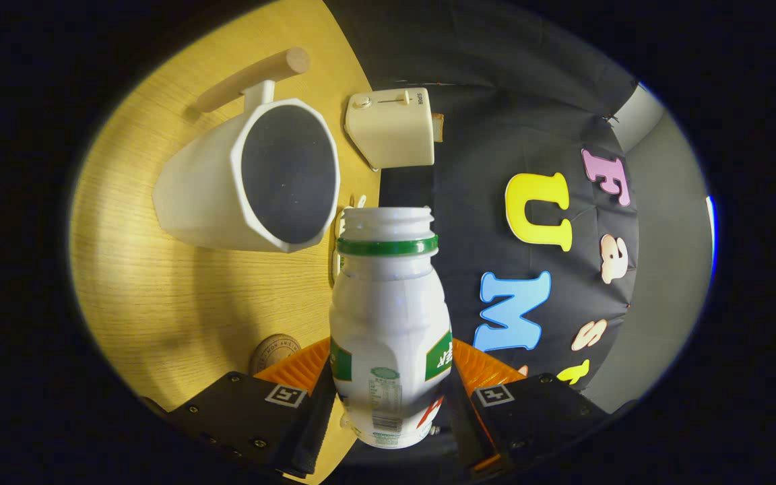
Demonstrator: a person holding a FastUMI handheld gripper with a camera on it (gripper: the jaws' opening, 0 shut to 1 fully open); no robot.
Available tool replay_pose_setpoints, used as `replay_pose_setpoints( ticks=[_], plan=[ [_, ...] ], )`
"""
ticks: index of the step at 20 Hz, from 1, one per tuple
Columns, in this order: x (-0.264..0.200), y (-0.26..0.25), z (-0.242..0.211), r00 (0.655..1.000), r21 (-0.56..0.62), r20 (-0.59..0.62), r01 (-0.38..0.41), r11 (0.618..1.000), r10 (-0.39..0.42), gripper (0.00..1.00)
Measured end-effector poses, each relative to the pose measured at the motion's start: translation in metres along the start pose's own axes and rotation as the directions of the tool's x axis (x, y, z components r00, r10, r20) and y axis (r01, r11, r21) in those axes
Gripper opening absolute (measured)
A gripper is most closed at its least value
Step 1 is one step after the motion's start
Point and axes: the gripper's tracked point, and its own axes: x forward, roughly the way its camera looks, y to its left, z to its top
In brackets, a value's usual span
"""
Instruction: Take the bottle from table, then pour the juice into the cup, finally place the bottle on the coaster
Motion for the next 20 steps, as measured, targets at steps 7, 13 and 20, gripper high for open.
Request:
replay_pose_setpoints(
  ticks=[7, 13, 20],
  plan=[
    [-0.001, -0.009, 0.004, 1.0, -0.093, -0.001, 0.029, 0.995, -0.029, 0.76],
    [0.002, -0.014, 0.002, 0.999, -0.141, -0.011, 0.035, 0.989, -0.037, 0.76],
    [0.002, -0.017, 0.001, 0.999, -0.166, -0.016, 0.037, 0.985, -0.041, 0.76]
  ],
)
